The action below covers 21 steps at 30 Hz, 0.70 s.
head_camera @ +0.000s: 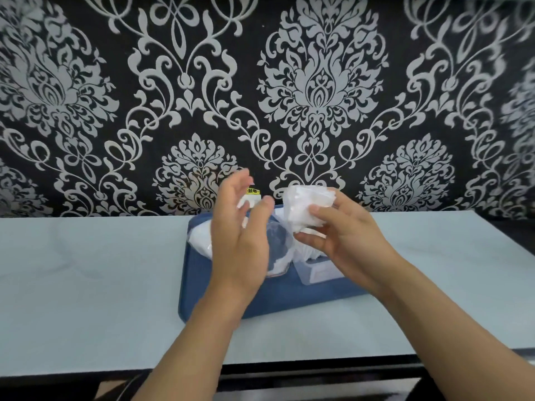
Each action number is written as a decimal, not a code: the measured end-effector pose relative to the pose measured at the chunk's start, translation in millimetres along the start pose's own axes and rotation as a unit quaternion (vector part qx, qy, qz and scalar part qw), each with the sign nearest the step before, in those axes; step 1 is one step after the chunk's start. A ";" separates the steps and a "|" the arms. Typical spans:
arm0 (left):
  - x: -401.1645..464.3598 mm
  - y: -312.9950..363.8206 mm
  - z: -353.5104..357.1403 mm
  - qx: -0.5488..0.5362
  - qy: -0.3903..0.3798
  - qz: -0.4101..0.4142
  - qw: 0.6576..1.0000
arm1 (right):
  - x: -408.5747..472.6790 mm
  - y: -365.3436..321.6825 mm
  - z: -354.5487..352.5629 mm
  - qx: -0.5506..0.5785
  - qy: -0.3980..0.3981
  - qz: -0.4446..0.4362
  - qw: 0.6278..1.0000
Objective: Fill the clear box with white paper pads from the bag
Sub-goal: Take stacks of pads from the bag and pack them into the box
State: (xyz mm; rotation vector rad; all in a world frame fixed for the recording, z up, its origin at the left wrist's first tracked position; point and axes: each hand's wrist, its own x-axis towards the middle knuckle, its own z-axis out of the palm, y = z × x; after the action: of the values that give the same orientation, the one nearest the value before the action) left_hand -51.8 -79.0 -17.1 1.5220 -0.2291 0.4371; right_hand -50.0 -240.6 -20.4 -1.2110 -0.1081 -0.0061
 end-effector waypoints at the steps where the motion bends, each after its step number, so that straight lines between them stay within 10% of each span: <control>1: -6.6 0.6 15.0 -0.021 -0.035 -0.029 0.999 | -2.1 0.9 2.9 0.017 -0.012 0.001 1.000; 15: 9.6 -23.0 39.0 0.002 -0.177 -0.134 0.975 | -2.3 2.3 -13.9 -0.043 -0.025 0.002 0.999; 21: 15.8 -13.3 24.0 -0.063 -0.058 -0.131 0.988 | 4.4 -2.3 -21.1 -0.243 0.032 -0.062 0.968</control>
State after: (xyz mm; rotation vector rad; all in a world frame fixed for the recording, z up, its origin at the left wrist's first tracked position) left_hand -29.0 -100.6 -21.6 1.4314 -0.1406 0.1229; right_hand -44.1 -260.8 -25.2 -1.6909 -0.1304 -0.1897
